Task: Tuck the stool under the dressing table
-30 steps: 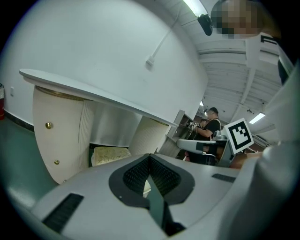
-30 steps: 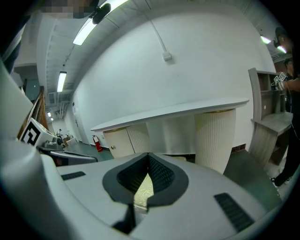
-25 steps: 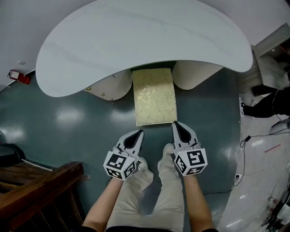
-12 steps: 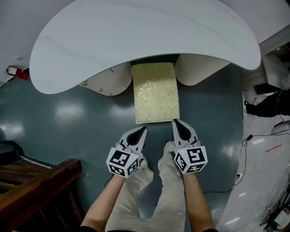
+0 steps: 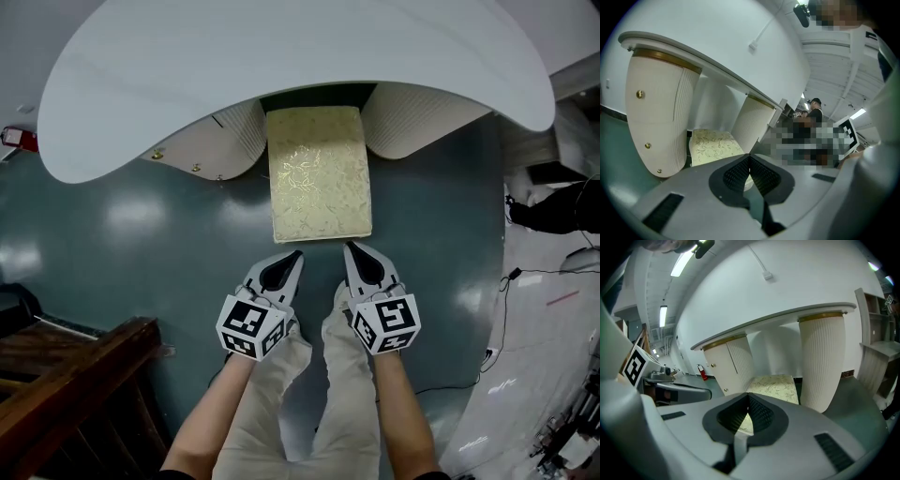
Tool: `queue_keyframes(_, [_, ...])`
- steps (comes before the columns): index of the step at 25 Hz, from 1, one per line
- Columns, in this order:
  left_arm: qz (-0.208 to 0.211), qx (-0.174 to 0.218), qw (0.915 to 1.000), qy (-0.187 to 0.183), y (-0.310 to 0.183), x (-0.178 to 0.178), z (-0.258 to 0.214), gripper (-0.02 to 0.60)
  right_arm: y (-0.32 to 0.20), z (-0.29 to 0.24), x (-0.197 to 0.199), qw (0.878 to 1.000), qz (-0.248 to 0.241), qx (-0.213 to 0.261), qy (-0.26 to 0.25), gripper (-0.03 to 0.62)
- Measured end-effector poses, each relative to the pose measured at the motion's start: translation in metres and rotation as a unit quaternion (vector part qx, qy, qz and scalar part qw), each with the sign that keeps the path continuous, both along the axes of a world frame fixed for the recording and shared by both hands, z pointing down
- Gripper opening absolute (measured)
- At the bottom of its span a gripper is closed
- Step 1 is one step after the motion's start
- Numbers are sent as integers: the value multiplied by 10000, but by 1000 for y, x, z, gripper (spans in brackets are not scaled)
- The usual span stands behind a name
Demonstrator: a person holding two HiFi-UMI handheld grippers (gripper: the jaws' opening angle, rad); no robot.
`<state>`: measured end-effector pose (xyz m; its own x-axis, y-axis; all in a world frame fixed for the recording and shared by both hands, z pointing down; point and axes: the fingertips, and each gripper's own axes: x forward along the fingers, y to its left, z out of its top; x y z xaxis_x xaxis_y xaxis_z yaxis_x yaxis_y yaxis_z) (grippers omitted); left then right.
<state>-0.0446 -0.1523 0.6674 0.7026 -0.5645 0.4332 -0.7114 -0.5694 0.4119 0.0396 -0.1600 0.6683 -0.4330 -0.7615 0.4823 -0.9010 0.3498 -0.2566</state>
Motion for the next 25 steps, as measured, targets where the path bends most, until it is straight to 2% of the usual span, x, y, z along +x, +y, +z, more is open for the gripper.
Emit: queue_keyframes(25, [59, -178, 9998, -110, -23, 10, 73, 8, -1, 97, 4, 9980, -14, -597, 209, 8])
